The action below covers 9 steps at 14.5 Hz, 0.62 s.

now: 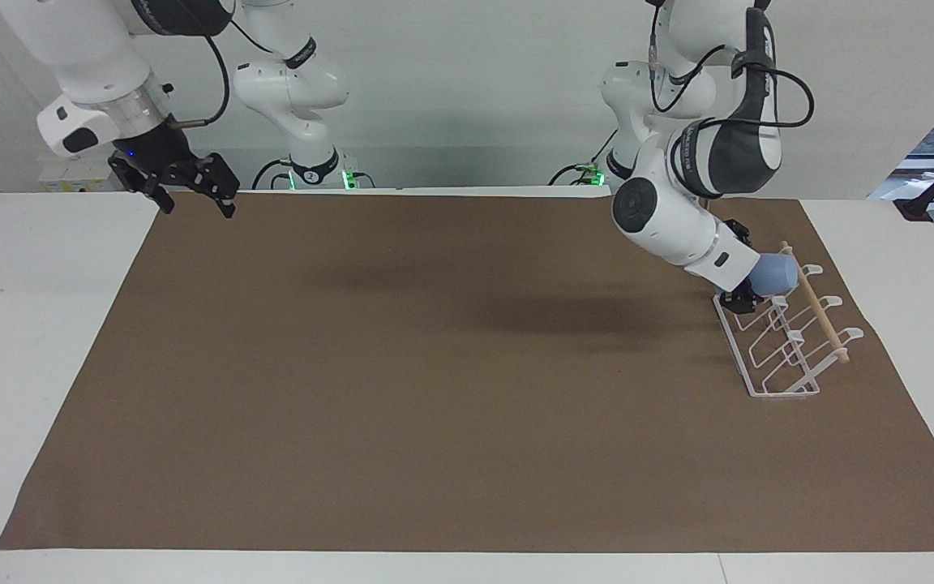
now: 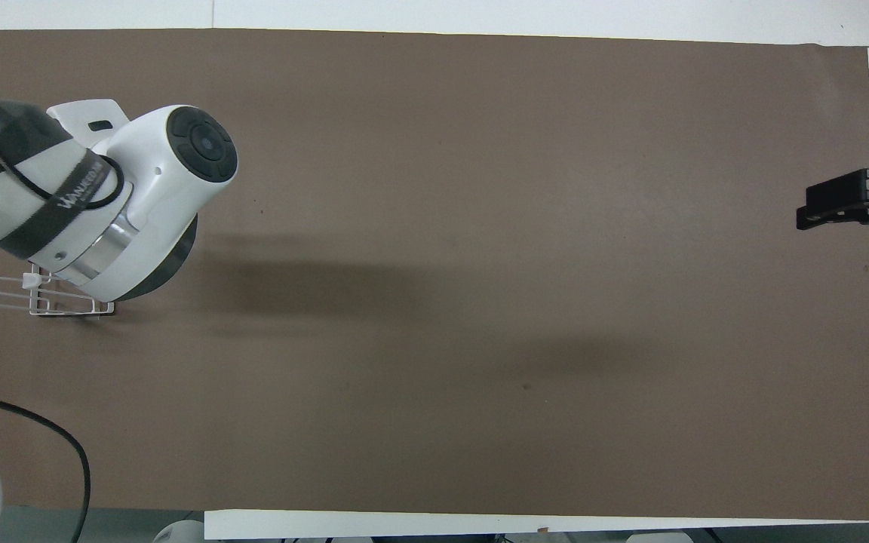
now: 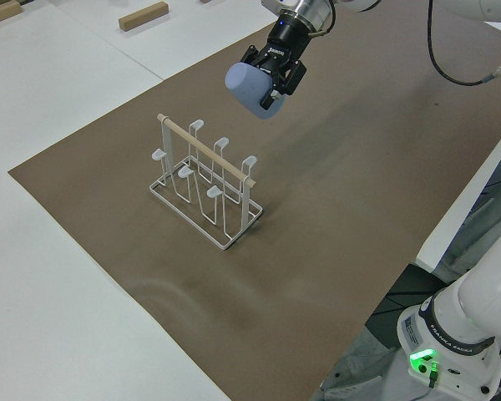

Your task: Hang cup on cup holder

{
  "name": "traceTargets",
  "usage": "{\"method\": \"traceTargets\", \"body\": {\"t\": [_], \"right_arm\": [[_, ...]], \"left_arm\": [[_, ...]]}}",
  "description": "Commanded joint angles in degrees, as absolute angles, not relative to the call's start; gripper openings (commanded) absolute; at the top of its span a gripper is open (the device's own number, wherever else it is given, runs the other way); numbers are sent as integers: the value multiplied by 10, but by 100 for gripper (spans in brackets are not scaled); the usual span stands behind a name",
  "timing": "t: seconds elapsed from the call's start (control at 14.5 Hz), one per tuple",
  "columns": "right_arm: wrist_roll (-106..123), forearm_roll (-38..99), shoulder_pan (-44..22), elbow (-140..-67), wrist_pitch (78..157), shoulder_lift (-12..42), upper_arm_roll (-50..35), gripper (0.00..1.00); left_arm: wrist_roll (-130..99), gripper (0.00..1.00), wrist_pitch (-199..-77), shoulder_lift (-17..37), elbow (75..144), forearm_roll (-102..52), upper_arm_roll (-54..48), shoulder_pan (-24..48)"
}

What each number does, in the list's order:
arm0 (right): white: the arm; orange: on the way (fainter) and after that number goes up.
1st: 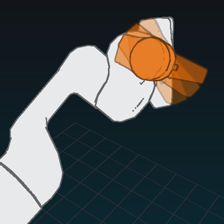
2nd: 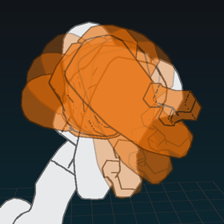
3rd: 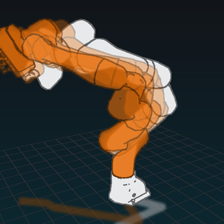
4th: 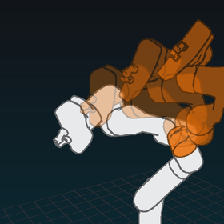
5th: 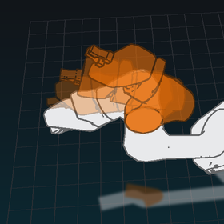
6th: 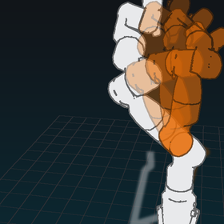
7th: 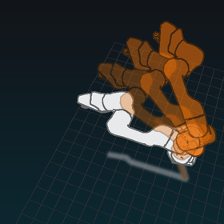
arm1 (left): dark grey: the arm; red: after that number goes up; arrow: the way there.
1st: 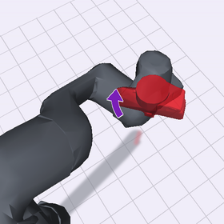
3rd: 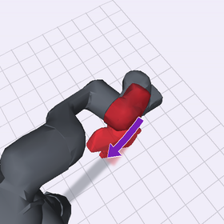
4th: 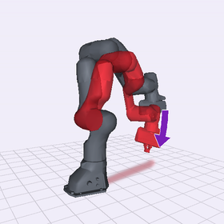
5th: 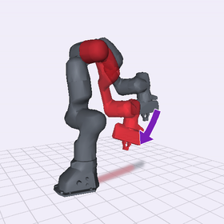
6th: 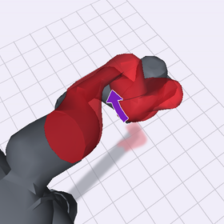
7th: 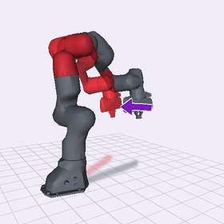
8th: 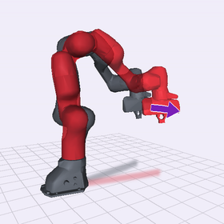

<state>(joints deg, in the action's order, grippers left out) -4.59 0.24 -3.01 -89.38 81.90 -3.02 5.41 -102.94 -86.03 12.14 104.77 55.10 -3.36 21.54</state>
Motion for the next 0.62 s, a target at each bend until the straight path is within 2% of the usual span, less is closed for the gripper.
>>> {"method": "traceTargets", "body": {"t": [0.0,0.28,0.55], "right_arm": [[-31,-14,-36,-870,791,-11,61,100],[-26,-17,-38,-875,792,-15,60,100],[-23,-17,-38,-877,792,-16,61,100]], "left_arm": [[-1033,0,-818,179,1042,668,-31,216],[-1102,0,-795,221,1034,760,-29,209],[-1162,0,-790,236,1029,776,-27,208]]}}
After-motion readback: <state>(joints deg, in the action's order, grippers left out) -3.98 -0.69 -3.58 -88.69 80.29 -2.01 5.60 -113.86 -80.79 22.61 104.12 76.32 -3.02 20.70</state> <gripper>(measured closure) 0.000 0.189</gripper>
